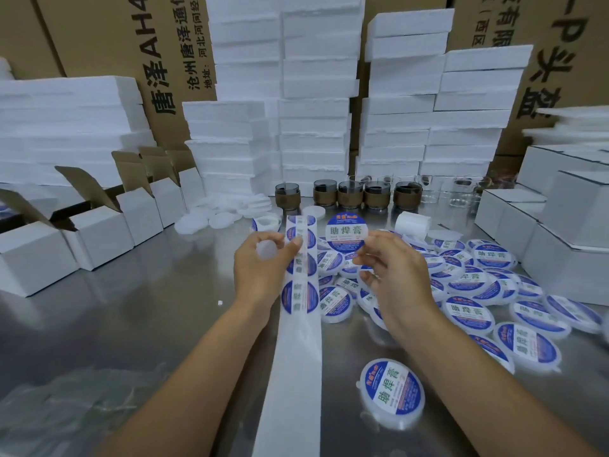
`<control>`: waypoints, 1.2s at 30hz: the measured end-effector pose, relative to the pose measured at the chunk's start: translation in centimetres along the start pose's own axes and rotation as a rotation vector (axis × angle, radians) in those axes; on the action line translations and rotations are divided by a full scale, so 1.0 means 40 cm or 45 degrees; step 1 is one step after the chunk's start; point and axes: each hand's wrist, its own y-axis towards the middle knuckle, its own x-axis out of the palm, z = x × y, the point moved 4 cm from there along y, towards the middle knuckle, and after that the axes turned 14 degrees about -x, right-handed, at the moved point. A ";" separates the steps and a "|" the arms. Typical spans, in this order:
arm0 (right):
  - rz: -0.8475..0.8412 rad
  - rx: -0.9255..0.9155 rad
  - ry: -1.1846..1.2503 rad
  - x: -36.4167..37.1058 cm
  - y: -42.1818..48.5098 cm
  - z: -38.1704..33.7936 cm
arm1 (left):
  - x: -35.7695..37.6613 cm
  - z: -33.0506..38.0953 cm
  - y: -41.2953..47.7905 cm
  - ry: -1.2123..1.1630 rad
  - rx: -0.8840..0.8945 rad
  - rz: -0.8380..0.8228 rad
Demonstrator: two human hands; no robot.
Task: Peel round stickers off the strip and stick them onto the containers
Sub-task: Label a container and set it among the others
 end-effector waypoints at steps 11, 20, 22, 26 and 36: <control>-0.091 0.092 0.208 0.018 -0.003 0.001 | 0.001 0.057 -0.031 -0.750 -0.197 -0.429; -0.256 0.083 0.281 0.042 -0.018 -0.003 | 0.065 0.026 -0.069 -0.583 -0.522 -1.052; -0.330 0.053 0.163 0.050 -0.026 0.003 | 0.073 0.023 -0.078 -0.577 -0.527 -1.123; -0.332 0.024 -0.057 0.049 -0.034 0.022 | 0.081 0.017 -0.077 -0.658 -0.577 -1.098; -0.283 0.015 -0.178 0.043 -0.037 0.029 | 0.085 0.009 -0.073 -0.715 -0.536 -0.989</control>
